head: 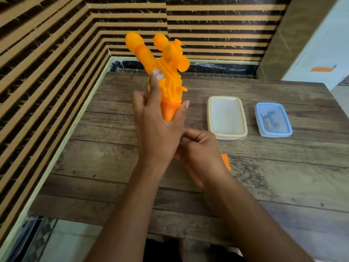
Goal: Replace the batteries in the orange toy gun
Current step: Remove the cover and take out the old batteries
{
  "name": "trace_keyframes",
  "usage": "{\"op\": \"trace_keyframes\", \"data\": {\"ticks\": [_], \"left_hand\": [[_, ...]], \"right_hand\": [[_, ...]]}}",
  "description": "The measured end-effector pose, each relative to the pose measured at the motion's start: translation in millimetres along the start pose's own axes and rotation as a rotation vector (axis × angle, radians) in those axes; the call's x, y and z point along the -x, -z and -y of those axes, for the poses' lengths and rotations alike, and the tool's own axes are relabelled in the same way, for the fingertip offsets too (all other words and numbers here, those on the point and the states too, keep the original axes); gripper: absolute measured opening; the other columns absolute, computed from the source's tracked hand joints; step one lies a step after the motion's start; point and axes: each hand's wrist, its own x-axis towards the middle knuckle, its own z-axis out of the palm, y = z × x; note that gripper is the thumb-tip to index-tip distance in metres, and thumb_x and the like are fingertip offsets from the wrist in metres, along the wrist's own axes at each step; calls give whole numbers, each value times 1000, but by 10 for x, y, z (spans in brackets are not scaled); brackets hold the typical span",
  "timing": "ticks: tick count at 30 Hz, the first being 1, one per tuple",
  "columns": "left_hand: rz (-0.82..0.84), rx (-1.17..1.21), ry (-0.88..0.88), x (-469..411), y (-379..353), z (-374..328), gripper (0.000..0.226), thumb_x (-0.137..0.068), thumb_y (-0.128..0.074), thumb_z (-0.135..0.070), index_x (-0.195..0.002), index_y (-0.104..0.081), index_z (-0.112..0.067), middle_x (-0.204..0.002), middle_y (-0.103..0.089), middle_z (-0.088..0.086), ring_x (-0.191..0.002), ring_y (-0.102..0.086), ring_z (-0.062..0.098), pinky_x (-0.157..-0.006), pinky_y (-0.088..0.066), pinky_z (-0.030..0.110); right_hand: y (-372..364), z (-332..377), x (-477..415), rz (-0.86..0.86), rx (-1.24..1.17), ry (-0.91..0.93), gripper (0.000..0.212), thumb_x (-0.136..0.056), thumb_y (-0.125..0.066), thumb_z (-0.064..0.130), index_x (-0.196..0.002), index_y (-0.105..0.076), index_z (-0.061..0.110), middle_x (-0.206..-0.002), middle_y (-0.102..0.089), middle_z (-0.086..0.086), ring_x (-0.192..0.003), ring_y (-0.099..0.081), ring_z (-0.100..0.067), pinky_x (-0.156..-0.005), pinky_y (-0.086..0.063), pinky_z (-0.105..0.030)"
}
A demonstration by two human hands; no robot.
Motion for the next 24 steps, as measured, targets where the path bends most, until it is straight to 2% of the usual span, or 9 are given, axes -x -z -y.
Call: {"op": "trace_keyframes", "data": {"ticks": [3,4,6,8,10,12,16,20,24], "left_hand": [[-40,21,14,10,10,-1,81,-93,-72,-46,-160,-37,-16,-111,-44,2,-89,-52,11,-77,-50,19],[-63,30,30,8,18,-11,75,-96,-70,-44,-158,-41,-14,-112,-47,3,-85,-52,8,-72,-46,12],[-130,87,68,3,39,-31,54,-100,-65,-38,-146,-55,-10,-113,-56,7,-80,-55,3,-69,-43,8],[-201,242,119,11,53,-42,34,-103,-61,-32,-132,-62,-16,-114,-65,5,-84,-60,-1,-73,-51,13],[-242,393,211,30,76,-66,25,-105,-57,-30,-128,-62,-24,-117,-69,-5,-97,-67,-1,-84,-61,34],[-284,463,327,43,96,-47,31,-106,-55,-29,-134,-62,-18,-124,-72,-3,-109,-70,8,-91,-61,43],[-331,546,564,56,142,87,37,-106,-54,-34,-134,-65,-14,-124,-74,8,-110,-72,22,-95,-60,47],[-412,678,758,21,180,173,33,-105,-54,-30,-127,-68,-11,-113,-76,16,-100,-74,36,-72,-62,34],[-455,753,844,43,204,193,32,-104,-53,-26,-127,-68,-10,-106,-76,14,-85,-76,27,-65,-60,32]], "right_hand": [[28,44,4,-39,145,108,26,-88,-58,-25,-106,-74,-13,-88,-77,-21,-65,-72,-10,-60,-59,-21],[46,55,-8,-60,173,139,24,-89,-61,-24,-105,-75,-11,-89,-78,-22,-67,-73,-11,-63,-62,-23],[108,61,-27,-122,270,211,25,-90,-64,-17,-104,-78,-1,-96,-80,-18,-86,-78,-20,-85,-66,-41],[168,62,-46,-195,580,342,26,-89,-69,-4,-105,-81,13,-96,-82,-4,-94,-78,-18,-93,-62,-46],[190,76,-25,-228,902,436,31,-88,-71,1,-111,-81,18,-99,-82,3,-94,-75,-13,-91,-57,-29],[182,84,-24,-212,1085,535,35,-83,-70,-4,-112,-80,14,-103,-80,-4,-95,-73,-20,-84,-49,-21],[170,-16,-66,-158,1266,570,37,-79,-66,-7,-109,-81,9,-98,-65,-12,-85,-67,-34,-76,-55,-38],[186,-78,-115,-131,1408,557,24,-85,-66,5,-104,-79,10,-94,-54,-8,-88,-59,-34,-72,-57,-46],[150,-81,-160,-107,1526,503,18,-86,-71,8,-102,-78,13,-95,-56,-8,-96,-56,-35,-74,-57,-46]]}}
